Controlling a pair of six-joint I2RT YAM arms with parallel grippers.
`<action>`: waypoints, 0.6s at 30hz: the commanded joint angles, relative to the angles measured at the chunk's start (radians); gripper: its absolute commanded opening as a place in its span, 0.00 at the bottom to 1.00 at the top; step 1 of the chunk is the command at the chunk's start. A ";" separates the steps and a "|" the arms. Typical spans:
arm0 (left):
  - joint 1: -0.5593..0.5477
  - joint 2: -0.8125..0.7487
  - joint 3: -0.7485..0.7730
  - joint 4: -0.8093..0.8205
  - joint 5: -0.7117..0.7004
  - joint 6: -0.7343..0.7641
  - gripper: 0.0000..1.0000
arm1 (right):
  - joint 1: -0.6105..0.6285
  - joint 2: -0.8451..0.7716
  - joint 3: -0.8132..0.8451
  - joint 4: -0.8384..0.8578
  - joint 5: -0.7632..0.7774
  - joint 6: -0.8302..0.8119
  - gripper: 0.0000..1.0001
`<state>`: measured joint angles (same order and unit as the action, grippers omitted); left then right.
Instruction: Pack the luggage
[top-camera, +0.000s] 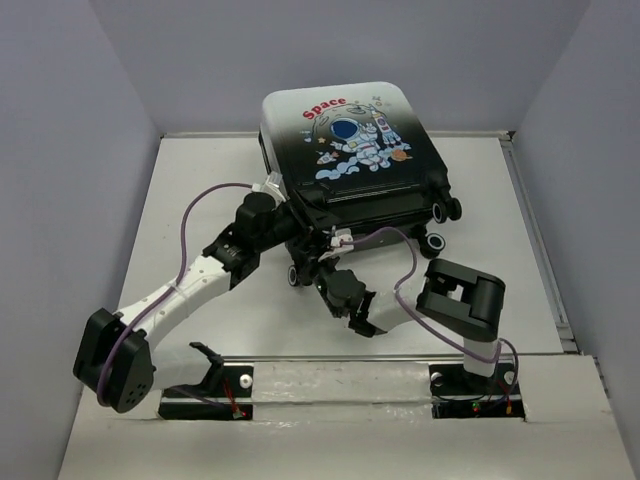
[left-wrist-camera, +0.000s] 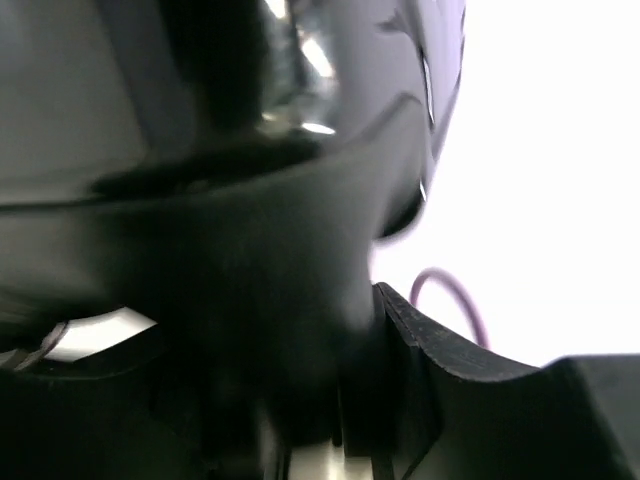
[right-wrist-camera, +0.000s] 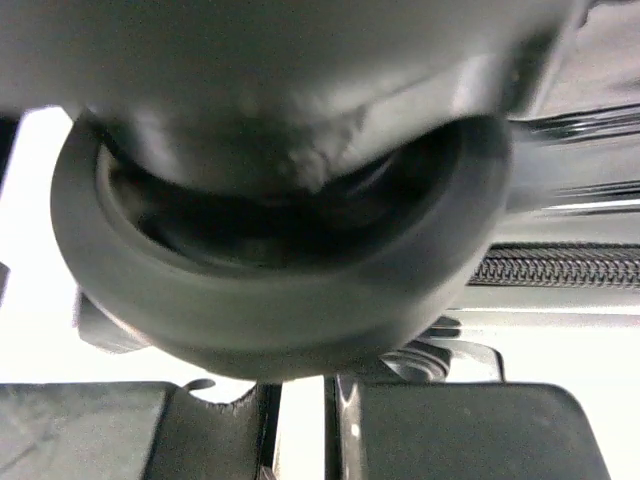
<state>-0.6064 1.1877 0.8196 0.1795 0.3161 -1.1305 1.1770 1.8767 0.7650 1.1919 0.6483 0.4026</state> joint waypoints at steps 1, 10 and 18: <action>-0.179 0.027 0.159 0.679 0.098 -0.158 0.06 | 0.108 0.122 0.244 0.307 -0.245 0.064 0.07; -0.205 -0.020 0.026 0.698 0.046 -0.120 0.06 | 0.142 0.070 0.095 0.388 -0.187 0.099 0.09; -0.093 -0.184 -0.252 0.615 0.020 -0.094 0.11 | 0.142 -0.223 -0.344 0.117 -0.125 0.153 0.85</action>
<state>-0.7074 1.1599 0.5991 0.4942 0.1936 -1.2804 1.3209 1.7714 0.5419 1.3029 0.5762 0.5232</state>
